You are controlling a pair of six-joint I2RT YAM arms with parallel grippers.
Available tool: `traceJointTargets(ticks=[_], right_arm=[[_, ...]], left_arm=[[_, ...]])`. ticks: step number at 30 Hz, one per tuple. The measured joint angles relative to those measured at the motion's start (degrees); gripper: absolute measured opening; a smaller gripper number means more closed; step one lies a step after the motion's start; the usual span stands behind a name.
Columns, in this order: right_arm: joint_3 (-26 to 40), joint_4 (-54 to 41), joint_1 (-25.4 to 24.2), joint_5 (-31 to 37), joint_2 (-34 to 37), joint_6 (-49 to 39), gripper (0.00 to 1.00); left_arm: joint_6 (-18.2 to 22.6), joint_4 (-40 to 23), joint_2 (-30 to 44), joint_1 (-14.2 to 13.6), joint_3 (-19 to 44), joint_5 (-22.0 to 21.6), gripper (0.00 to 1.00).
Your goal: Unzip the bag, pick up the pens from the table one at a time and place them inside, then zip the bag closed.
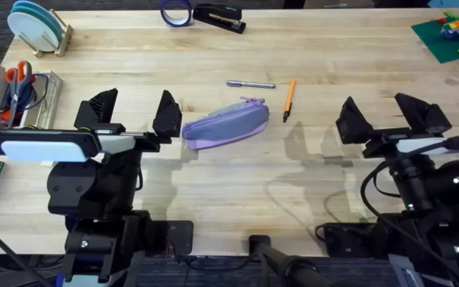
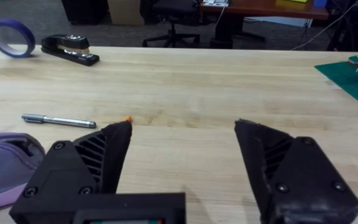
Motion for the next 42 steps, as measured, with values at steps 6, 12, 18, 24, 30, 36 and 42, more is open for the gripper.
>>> traceJointTargets(ticks=[6,12,18,24,30,36,42], right_arm=[[0.0,-0.4,0.0,0.0,0.0,0.0,0.996],[0.1,-0.5,0.0,0.0,0.0,0.0,0.996],[0.1,-0.7,0.0,0.5,0.0,0.4,0.996],[1.1,-3.8,0.0,0.2,0.1,4.0,0.996],[7.9,-20.0,0.0,-0.7,3.7,4.9,0.996],[18.8,-21.6,0.0,-1.0,14.1,5.0,0.996],[33.2,-21.6,-0.1,-2.1,28.3,5.2,0.996]], left_arm=[[0.0,0.0,0.0,0.0,0.0,0.0,0.993],[0.0,0.0,0.0,0.0,0.0,0.0,0.993],[0.5,0.0,0.0,0.0,0.0,0.0,0.994],[0.4,-1.4,0.0,0.0,0.5,0.0,0.993],[-0.7,-12.7,1.3,0.0,7.7,0.0,0.993],[-0.9,-20.4,8.2,0.0,19.2,1.3,0.994],[-1.1,-29.0,18.7,0.0,32.1,3.8,0.994]])
